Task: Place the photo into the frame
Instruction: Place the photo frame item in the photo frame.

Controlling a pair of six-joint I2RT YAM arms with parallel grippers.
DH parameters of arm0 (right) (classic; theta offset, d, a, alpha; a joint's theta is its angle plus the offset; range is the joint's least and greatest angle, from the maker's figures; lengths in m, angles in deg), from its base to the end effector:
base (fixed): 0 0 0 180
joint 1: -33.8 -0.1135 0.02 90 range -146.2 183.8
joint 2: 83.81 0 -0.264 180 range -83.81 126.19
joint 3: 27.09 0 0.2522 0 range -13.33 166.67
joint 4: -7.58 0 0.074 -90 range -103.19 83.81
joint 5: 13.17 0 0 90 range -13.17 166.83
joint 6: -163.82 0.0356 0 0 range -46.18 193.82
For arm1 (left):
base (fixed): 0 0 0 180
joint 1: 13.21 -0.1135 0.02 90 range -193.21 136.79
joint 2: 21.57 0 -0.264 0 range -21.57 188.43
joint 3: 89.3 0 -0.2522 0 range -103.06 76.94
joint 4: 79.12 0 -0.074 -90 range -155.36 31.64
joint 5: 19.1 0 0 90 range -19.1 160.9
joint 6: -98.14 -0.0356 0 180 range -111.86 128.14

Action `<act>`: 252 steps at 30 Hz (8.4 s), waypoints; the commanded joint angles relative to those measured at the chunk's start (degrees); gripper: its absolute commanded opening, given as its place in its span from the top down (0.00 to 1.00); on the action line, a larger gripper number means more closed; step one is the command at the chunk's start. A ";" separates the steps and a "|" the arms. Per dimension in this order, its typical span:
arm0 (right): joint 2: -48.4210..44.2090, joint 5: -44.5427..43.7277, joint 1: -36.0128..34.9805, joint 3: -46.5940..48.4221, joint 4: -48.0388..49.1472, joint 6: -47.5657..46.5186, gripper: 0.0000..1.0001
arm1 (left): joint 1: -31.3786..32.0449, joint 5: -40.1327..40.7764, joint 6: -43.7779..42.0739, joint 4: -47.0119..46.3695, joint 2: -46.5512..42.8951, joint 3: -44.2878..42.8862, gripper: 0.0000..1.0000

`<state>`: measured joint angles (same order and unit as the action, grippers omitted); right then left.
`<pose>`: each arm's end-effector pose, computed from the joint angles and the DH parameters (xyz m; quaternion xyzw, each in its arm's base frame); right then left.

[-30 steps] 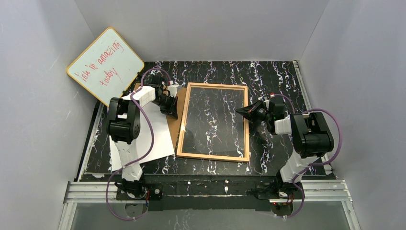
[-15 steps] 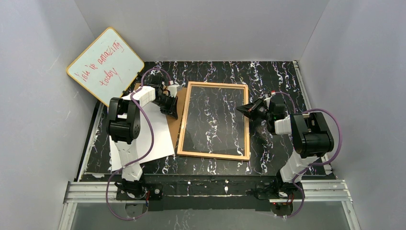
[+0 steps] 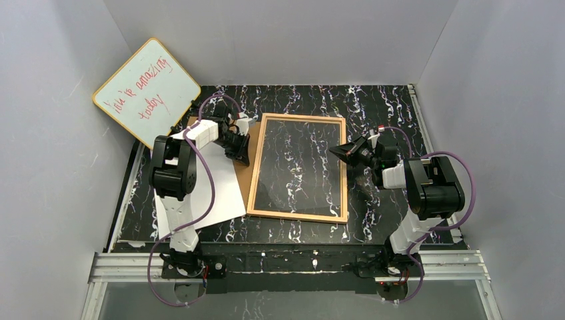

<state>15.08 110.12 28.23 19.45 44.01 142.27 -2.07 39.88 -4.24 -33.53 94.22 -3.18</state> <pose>0.3112 0.0500 0.1462 0.2517 0.7425 0.5300 0.3232 0.3976 -0.0970 0.1605 0.2437 0.9146 -0.2602 0.1908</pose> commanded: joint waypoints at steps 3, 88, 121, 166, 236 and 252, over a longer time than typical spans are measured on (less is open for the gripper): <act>0.45 -0.16 0.82 -0.38 5.44 -1.47 0.99 | 1.54 -0.61 -0.32 1.88 1.11 -0.68 1.00; -2.21 -1.10 1.08 0.20 -2.55 -7.80 0.99 | 3.77 -0.36 -1.59 3.76 1.07 -3.43 1.00; 1.26 -0.10 -0.65 -4.62 25.40 2.57 0.99 | 5.27 -0.44 -1.98 2.75 2.74 -1.64 1.00; 5.18 -1.06 -6.03 -0.18 48.83 21.11 0.99 | 5.33 -0.29 -3.61 3.76 1.32 -0.66 1.00; -4.09 1.17 -1.97 2.49 1.28 -13.20 0.99 | 5.30 -0.43 -3.97 3.93 1.04 -0.09 1.00; -4.51 0.59 -1.92 3.86 -1.59 -14.61 0.99 | 5.37 -0.75 -3.79 4.00 1.26 -0.33 1.00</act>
<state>11.54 110.17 26.55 22.20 41.50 127.82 2.12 40.14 -7.52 -32.54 95.53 -5.17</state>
